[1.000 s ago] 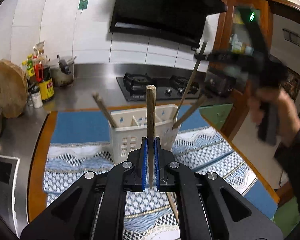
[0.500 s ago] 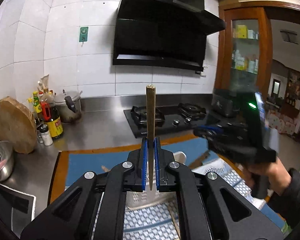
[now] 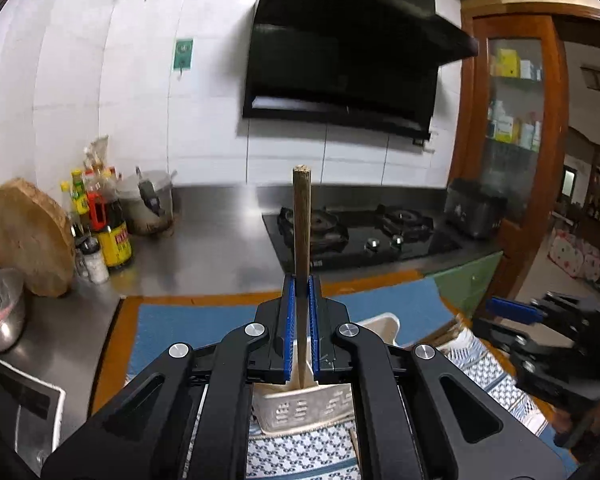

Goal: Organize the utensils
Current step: 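Open both tools and lower them to the last two chopsticks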

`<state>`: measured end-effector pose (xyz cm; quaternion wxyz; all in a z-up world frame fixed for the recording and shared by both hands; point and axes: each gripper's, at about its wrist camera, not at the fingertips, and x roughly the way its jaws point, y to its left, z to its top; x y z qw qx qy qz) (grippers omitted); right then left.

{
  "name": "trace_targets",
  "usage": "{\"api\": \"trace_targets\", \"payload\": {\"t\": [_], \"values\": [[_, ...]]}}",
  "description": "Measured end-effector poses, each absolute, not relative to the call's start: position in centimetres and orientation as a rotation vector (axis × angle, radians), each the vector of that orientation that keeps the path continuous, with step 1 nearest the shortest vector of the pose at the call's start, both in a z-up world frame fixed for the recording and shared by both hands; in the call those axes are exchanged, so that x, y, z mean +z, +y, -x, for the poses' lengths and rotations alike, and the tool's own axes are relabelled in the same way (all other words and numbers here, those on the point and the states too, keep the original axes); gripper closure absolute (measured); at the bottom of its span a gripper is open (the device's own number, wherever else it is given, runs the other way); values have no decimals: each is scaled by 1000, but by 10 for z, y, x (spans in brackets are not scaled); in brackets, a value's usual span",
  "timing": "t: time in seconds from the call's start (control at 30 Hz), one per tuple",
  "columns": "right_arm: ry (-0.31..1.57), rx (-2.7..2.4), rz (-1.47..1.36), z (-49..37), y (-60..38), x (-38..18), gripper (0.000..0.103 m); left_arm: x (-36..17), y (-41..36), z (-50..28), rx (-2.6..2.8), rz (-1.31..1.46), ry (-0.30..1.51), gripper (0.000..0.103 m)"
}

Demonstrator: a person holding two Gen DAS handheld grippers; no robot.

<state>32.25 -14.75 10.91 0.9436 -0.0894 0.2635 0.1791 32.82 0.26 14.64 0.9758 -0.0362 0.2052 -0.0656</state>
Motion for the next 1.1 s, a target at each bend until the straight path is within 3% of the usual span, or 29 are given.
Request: {"api": "trace_targets", "payload": {"t": [0.53,0.63,1.1], "values": [[807,427,86,-255,-146,-8,70,115,2,-327,-125,64,478,93],[853,435,67,-240,-137,-27,75,113,3,-311,-122,68,470,84],[939,389,-79,-203,-100,-77,89,65,42,-236,-92,126,512,84]]}}
